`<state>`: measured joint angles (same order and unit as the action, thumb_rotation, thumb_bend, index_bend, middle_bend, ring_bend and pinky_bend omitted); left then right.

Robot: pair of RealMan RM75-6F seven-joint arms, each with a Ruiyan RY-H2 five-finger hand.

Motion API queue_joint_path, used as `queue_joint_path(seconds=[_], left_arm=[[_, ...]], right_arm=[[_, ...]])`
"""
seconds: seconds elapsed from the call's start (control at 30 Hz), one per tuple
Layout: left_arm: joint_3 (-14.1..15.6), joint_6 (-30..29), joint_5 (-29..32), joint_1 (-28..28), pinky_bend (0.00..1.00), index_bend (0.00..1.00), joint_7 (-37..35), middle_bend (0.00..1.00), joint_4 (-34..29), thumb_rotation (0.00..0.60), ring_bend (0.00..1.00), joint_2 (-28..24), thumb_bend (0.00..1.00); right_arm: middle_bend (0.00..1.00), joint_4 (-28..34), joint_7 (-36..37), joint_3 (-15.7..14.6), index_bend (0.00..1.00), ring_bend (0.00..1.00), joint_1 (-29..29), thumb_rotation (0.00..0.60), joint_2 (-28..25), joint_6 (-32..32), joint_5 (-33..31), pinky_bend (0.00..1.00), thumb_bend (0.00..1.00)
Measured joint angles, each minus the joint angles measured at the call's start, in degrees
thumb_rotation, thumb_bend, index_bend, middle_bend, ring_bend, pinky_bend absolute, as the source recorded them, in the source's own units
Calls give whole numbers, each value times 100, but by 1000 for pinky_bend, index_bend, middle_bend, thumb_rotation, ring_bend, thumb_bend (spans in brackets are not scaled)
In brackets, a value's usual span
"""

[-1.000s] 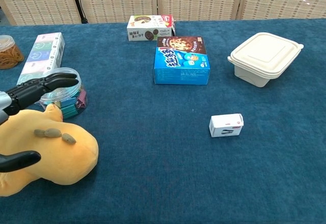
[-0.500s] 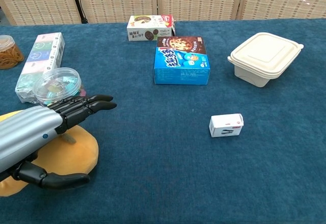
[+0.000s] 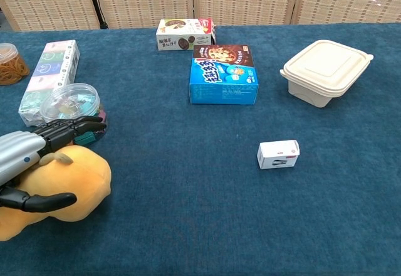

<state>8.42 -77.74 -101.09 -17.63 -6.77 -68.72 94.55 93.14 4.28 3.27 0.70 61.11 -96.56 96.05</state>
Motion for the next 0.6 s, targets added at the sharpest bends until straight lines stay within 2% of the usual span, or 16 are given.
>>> queue_joint_path(seconds=[0.3,0.6], left_arm=[[-19,-278,49,82,0,0,-510,0,520,53,0,12,0],[51,-547,-66,130,0,0,-784,0,458,53,0,-71,0]], right_arm=[[0,2,-60,-13,0,0,12,600,30,22,21,0,0],[0,16,15,3,0,0,-2,600,-8,-27,13,0,0]])
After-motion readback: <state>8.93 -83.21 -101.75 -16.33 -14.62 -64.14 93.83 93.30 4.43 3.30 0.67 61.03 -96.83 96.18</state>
